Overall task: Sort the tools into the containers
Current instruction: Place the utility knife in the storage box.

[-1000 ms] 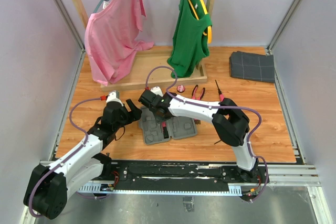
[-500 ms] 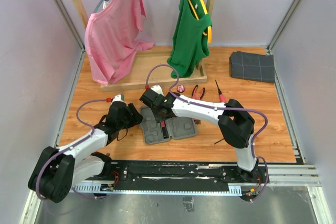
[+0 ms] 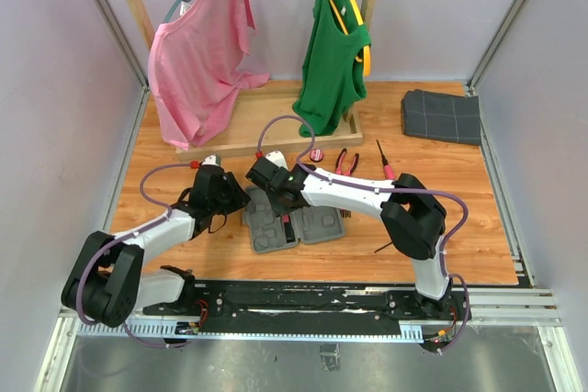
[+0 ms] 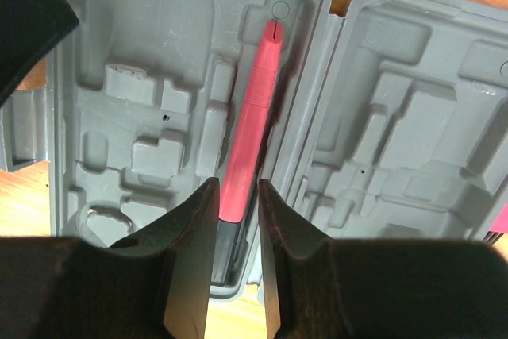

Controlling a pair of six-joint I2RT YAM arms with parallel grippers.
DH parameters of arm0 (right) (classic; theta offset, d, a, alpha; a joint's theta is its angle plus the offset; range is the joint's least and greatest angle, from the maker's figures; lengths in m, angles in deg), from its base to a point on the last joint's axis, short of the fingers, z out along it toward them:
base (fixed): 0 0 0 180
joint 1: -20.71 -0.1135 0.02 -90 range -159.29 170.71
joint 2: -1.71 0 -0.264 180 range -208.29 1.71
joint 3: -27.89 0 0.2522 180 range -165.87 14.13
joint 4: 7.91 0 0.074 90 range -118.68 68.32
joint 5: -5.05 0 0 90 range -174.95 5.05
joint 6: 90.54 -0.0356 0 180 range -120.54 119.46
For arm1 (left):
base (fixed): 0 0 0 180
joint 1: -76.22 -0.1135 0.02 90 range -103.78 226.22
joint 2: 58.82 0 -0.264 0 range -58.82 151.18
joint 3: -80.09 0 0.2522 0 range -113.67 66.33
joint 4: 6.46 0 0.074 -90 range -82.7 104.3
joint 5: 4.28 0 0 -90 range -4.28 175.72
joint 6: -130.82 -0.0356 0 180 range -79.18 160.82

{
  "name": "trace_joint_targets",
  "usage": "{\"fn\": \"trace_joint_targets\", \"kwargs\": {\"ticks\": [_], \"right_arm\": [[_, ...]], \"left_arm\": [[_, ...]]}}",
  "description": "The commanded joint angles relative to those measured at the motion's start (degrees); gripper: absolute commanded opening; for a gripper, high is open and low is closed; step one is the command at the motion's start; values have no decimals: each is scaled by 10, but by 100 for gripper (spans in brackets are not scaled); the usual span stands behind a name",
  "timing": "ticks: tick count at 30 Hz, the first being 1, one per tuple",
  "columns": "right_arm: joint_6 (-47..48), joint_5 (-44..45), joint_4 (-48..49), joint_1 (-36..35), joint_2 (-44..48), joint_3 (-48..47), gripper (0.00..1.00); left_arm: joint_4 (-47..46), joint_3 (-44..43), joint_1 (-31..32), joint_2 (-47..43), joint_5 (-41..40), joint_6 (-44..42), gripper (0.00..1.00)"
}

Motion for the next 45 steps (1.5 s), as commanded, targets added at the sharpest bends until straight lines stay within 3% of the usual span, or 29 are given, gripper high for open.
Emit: {"fn": "trace_joint_targets", "kwargs": {"ticks": [1,4,14,45], "right_arm": [[-12,13,5,-9,23,12,27],[-13,12,6,-9,23,12,27],[-13,13,-4,-9,7,-2,27],[7,79,-74,-20,-88,-82,31]], "left_arm": [[-17,-26,-23,31,26,-12,37],[-36,-27,-36,50,59,-17,29],[-82,-8,-50,73,95,-39,22],[-79,3,-51,54,80,-50,20]]}}
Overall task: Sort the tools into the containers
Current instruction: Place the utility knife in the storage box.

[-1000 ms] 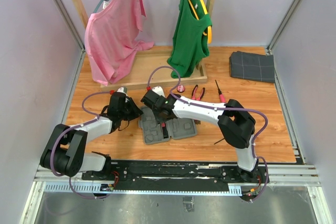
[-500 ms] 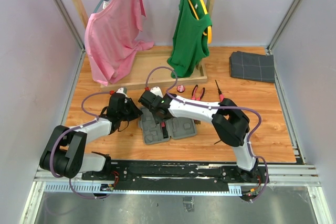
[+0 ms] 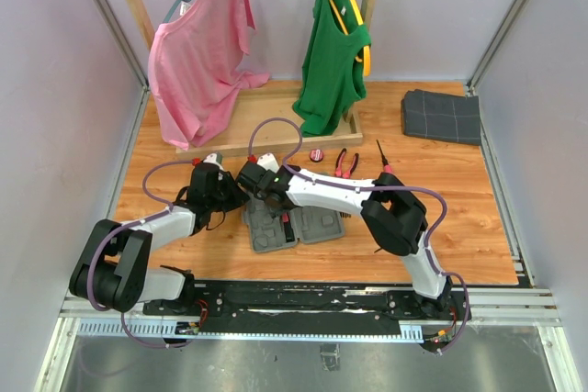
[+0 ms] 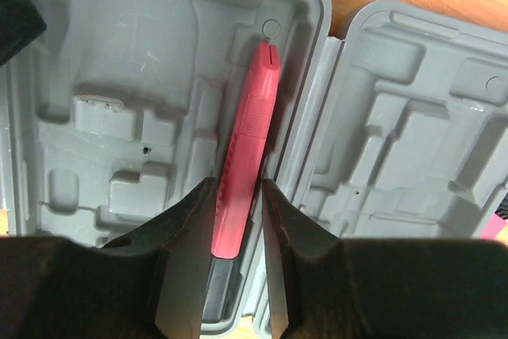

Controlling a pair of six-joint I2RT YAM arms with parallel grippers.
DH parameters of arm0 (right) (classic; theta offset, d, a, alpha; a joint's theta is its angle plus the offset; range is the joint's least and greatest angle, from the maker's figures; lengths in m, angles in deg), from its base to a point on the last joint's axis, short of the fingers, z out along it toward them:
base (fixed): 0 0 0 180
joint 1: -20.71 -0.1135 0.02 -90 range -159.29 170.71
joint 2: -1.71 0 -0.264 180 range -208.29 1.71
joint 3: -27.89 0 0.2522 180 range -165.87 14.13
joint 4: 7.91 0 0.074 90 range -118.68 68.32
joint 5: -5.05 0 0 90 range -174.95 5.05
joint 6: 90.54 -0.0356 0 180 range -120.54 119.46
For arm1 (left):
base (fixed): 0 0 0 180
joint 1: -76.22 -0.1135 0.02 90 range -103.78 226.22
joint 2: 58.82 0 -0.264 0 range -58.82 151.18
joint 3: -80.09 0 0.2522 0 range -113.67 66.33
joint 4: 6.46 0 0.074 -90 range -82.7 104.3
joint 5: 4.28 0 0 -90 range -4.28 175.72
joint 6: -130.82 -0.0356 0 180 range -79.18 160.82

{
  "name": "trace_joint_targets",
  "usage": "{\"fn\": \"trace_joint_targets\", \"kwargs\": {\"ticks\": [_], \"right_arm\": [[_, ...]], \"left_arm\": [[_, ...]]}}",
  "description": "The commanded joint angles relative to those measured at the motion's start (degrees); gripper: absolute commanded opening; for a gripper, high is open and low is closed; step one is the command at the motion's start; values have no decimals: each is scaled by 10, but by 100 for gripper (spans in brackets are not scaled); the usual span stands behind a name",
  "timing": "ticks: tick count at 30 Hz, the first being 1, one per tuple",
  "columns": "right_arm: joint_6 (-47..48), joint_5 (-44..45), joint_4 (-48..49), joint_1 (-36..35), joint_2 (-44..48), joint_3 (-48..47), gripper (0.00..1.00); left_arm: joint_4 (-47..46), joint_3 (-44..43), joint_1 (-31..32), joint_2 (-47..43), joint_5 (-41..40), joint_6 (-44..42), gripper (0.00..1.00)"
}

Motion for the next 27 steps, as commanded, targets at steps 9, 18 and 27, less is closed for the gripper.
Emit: {"fn": "trace_joint_targets", "kwargs": {"ticks": [9,18,27], "right_arm": [[-2,40,-42,-9,-11,-14,18],[-7,33,-18,-8,33,13,13],[-22,-5,17,4,61,47,11]], "left_arm": [[-7,3,-5,-9,-8,-9,20],[-6,4,-5,-9,-10,-9,20],[-6,4,-5,-12,-10,-10,19]]}}
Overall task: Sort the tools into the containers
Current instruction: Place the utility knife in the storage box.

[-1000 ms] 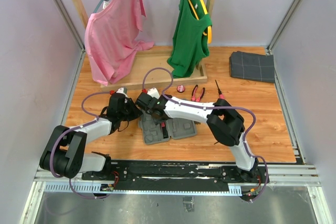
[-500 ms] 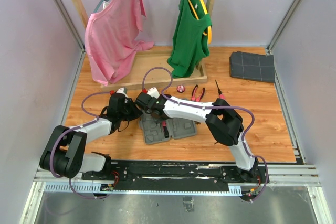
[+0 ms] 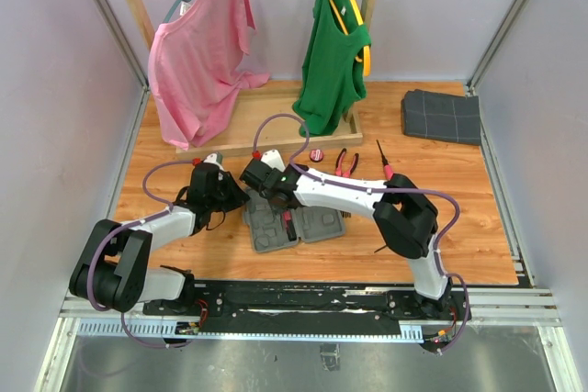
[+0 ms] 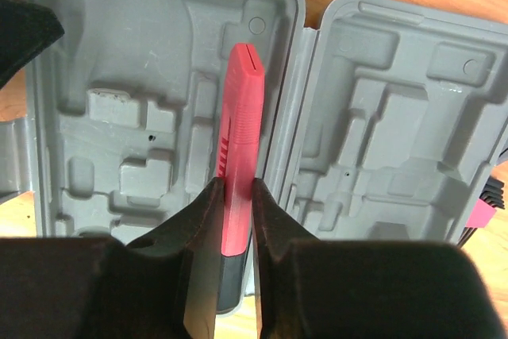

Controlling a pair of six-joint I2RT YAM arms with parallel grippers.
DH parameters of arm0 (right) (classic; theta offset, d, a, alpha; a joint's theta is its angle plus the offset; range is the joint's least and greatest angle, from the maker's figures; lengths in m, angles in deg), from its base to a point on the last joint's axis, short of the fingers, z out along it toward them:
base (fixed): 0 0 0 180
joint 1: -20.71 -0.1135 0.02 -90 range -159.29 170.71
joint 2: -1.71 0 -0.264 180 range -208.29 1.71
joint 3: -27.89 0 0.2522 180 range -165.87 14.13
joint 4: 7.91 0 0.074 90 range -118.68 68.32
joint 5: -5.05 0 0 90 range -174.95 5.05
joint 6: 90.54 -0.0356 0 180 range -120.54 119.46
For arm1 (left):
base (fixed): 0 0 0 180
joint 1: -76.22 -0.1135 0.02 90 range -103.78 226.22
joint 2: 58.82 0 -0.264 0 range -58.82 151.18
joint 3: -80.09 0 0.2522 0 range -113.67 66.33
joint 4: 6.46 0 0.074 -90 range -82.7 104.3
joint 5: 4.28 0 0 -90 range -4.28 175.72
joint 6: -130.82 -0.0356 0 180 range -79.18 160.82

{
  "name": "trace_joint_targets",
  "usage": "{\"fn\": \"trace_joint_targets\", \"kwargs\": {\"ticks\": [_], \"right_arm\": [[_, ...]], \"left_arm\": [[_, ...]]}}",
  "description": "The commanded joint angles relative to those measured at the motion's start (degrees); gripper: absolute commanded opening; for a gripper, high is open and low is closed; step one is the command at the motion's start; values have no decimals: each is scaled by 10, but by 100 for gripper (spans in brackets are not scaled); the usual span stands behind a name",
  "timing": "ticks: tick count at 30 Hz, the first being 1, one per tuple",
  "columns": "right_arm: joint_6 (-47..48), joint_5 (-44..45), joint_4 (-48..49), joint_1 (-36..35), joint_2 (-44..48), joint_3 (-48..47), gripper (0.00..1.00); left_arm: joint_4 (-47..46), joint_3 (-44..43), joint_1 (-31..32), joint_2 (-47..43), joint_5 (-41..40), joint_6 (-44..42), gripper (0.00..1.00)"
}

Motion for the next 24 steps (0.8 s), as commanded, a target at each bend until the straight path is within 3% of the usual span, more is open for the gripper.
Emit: {"fn": "trace_joint_targets", "kwargs": {"ticks": [1,13,18,24], "right_arm": [[-17,-22,11,6,23,30,11],[-40,-123,156,47,103,157,10],[-68,-205,223,79,106,209,10],[-73,-218,240,84,99,219,12]], "left_arm": [[-6,3,-5,-12,-9,-10,19],[-9,5,-5,-10,-4,-9,19],[-9,4,-5,-10,-4,-10,18],[-10,3,-5,-6,-2,-10,18]]}}
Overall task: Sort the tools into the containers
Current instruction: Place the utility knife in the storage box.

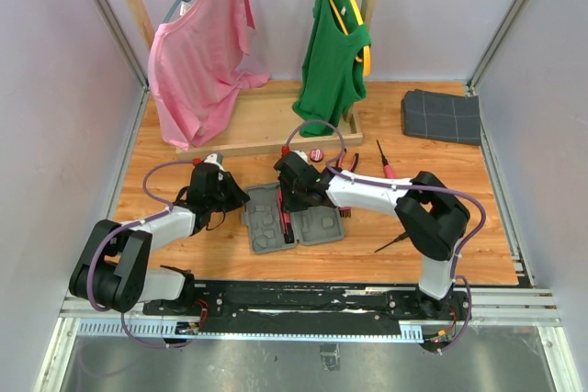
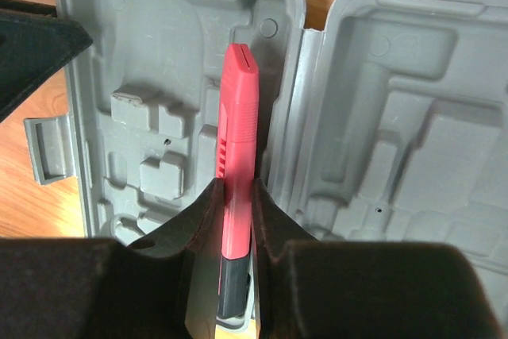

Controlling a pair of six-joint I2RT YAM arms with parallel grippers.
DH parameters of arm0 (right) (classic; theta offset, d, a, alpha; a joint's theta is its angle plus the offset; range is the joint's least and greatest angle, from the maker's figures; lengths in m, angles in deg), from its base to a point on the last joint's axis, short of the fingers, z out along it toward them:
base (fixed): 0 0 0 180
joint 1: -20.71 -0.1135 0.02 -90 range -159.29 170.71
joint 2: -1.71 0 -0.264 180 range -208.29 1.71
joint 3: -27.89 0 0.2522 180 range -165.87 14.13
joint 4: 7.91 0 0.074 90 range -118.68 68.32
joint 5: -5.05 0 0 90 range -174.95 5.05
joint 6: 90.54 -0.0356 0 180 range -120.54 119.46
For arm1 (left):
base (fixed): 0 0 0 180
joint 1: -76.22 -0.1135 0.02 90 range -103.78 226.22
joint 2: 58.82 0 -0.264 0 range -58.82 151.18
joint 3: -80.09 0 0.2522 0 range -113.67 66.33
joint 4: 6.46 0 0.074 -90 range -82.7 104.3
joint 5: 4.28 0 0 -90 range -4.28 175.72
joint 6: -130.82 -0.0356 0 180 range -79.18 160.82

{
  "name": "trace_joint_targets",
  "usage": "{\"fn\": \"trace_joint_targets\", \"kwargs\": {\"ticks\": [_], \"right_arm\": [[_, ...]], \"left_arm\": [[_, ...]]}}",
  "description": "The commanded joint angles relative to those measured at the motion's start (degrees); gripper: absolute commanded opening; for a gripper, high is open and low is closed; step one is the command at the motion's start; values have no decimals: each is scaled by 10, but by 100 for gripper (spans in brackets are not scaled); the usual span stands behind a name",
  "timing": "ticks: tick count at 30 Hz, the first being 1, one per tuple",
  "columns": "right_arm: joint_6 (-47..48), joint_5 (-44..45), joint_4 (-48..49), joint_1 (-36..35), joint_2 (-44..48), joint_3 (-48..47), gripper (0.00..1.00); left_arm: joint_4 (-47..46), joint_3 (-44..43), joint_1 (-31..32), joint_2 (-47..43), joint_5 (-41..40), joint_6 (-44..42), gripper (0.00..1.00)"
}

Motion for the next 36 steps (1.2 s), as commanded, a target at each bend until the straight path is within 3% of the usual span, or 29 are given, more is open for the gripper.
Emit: {"fn": "trace_joint_targets", "kwargs": {"ticks": [1,6,10,28,33,36], "right_arm": [[-10,-26,7,4,-4,9,13],[-5,1,-19,4,-1,1,28],[6,28,-36,3,15,-2,33],[81,82,-20,-8,76,-4,43],[104,172,-58,-39,57,-38,43],[113,232,-130,-63,29,-95,43]], "left_arm": [[-12,3,-5,-5,-6,-10,18],[-12,3,-5,-5,-5,-10,18],[-12,3,-5,-3,-4,-9,18],[-10,2,-5,-3,-5,-13,18],[-10,2,-5,-3,-3,-13,18],[-9,3,-5,-7,-3,-13,17]]}}
